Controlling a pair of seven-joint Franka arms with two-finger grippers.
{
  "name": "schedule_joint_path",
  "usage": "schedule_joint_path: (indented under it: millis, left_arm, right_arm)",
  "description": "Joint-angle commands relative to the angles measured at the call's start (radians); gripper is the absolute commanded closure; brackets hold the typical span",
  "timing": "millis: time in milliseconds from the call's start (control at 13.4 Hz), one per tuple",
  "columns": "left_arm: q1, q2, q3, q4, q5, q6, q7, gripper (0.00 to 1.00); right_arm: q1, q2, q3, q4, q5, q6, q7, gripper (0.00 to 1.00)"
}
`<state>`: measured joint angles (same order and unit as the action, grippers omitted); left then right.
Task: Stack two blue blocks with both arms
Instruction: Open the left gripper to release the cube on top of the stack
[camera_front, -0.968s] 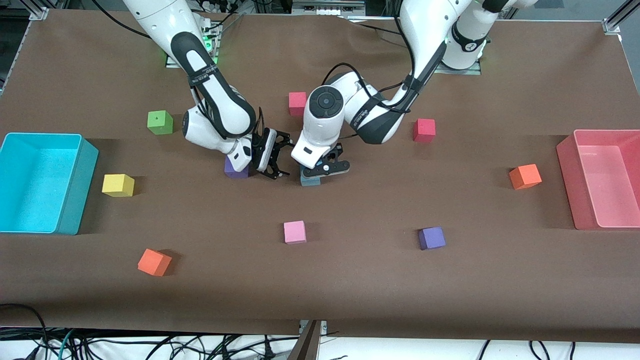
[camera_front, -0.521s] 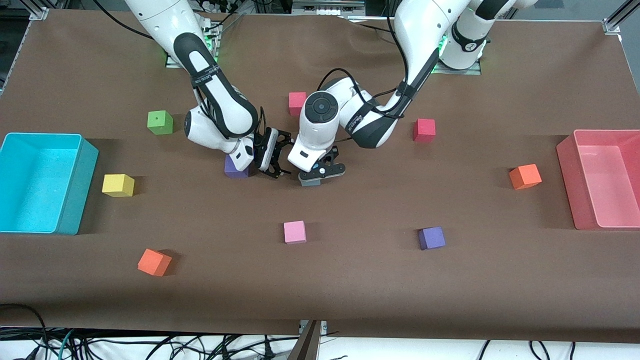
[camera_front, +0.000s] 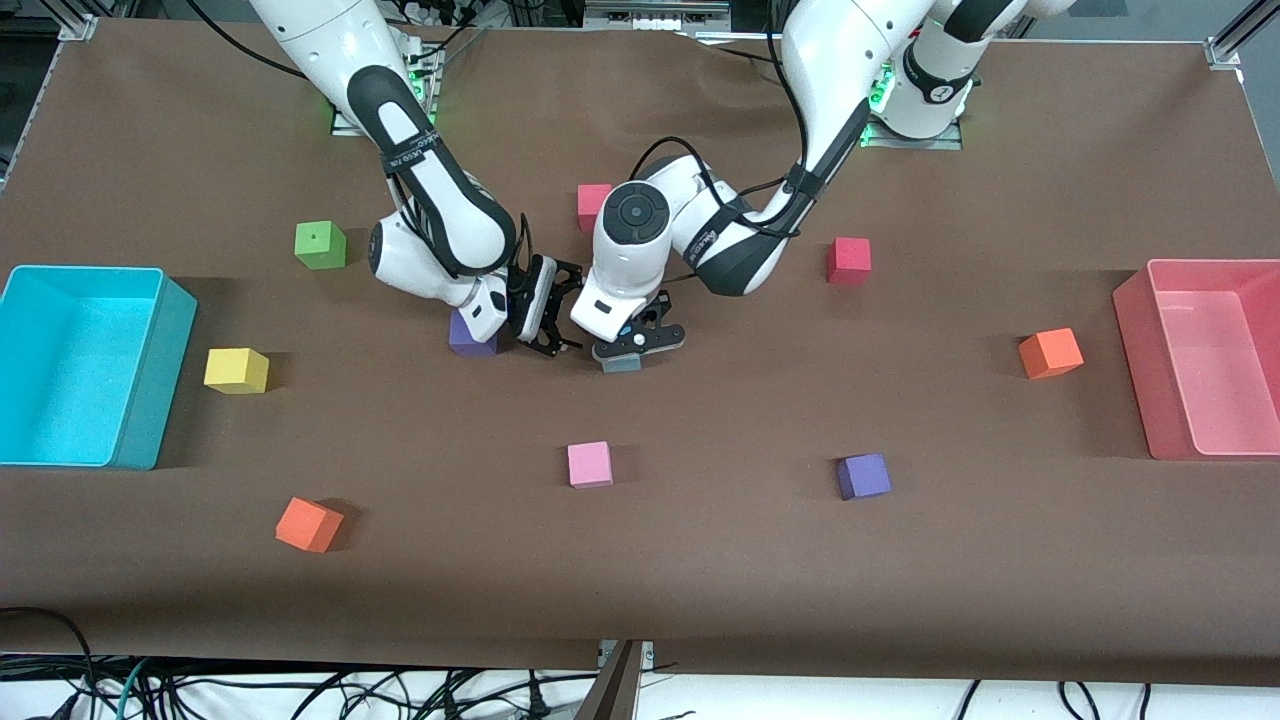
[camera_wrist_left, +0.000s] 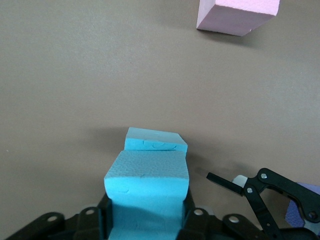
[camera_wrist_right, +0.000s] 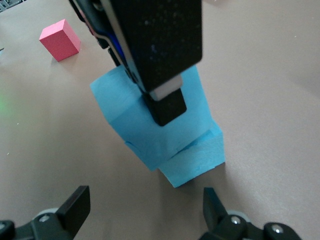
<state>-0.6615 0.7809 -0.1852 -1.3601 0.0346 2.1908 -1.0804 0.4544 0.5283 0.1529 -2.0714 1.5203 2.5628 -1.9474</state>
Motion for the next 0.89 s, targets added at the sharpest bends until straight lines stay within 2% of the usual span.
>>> schedule_joint_path:
  millis: [0, 372, 670, 819]
  left_arm:
    - [-0.017, 0.023, 0.015, 0.027, 0.004, 0.001, -0.004, 0.0]
    - [-0.001, -0.018, 0.016, 0.019, 0.007, 0.0, 0.01, 0.0]
    - [0.152, -0.239, -0.008, -0.152, -0.004, -0.023, 0.057, 0.0]
    - [0.258, -0.368, -0.023, -0.259, -0.004, -0.077, 0.214, 0.0]
  right_arm:
    - [-0.002, -0.001, 0.001, 0.004, 0.021, -0.006, -0.024, 0.0]
    - [-0.005, -0.013, -0.001, 0.001, 0.021, -0.006, -0.012, 0.0]
    - [-0.011, -0.063, -0.016, -0.032, 0.021, -0.015, -0.007, 0.0]
    - [-0.011, -0.125, -0.047, -0.084, 0.02, -0.015, -0.004, 0.0]
